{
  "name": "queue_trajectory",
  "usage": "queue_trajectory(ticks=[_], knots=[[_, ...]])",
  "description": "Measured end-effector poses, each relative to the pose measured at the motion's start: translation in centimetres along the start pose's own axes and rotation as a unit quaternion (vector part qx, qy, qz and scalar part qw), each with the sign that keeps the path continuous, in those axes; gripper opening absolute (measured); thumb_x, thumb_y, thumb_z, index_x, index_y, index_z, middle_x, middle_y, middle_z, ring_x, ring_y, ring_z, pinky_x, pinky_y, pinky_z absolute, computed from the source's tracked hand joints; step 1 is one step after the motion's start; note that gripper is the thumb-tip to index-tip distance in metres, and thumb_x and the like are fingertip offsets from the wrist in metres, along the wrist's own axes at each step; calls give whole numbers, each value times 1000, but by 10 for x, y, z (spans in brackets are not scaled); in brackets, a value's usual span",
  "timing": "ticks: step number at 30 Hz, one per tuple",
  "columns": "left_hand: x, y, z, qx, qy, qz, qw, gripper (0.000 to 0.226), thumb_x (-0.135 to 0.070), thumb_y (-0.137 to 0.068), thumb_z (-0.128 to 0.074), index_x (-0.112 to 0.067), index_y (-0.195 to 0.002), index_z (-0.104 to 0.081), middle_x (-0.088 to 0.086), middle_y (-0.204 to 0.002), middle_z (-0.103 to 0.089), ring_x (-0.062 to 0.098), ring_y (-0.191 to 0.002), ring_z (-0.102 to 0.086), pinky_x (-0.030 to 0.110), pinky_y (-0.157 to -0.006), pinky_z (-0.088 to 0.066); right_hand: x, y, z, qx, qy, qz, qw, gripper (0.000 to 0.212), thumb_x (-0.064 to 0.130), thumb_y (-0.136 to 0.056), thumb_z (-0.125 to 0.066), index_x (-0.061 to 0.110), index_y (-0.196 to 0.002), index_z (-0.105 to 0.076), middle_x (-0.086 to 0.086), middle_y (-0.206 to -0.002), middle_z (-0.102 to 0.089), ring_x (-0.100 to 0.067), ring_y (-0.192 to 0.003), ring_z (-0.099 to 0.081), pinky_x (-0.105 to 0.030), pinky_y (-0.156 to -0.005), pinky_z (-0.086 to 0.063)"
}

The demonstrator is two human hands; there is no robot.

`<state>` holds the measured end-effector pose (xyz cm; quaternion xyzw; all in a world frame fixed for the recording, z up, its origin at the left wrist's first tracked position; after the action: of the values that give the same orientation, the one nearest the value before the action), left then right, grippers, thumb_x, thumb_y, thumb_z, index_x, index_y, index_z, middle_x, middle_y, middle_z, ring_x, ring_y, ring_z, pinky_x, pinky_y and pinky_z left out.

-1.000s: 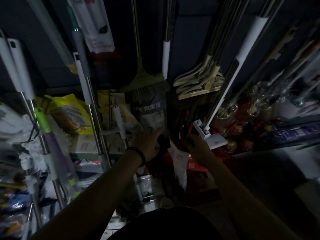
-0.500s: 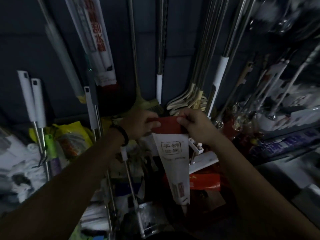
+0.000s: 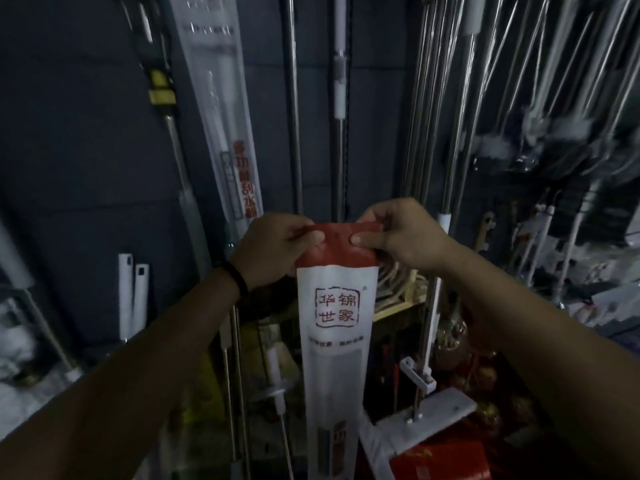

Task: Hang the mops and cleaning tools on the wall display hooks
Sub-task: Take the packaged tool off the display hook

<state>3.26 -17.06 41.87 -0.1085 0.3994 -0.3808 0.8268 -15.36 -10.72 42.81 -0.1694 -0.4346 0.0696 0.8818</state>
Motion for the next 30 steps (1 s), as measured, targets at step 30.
queue_trajectory(ticks=[30], knots=[[-144,-200,385,-385,34,-7,922,23,-42,-97,-69,-21,-104,-77,2,-93,-81,26,-88,-78,51,-83,-65,361,-286,145,-168,-127,252,945,18,26,-95,-80,12,-104,-77,-6,-92,-78,-18,-78,-75,-28,-61,-62]])
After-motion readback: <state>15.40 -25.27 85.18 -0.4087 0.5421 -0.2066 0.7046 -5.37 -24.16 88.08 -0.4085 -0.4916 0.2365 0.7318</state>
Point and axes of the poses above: each hand's wrist, its own y-axis away from the middle knuckle, its own z-axis out of the back of the hand, x = y × z, the point moved 9 cm from there along -y, towards the middle knuckle
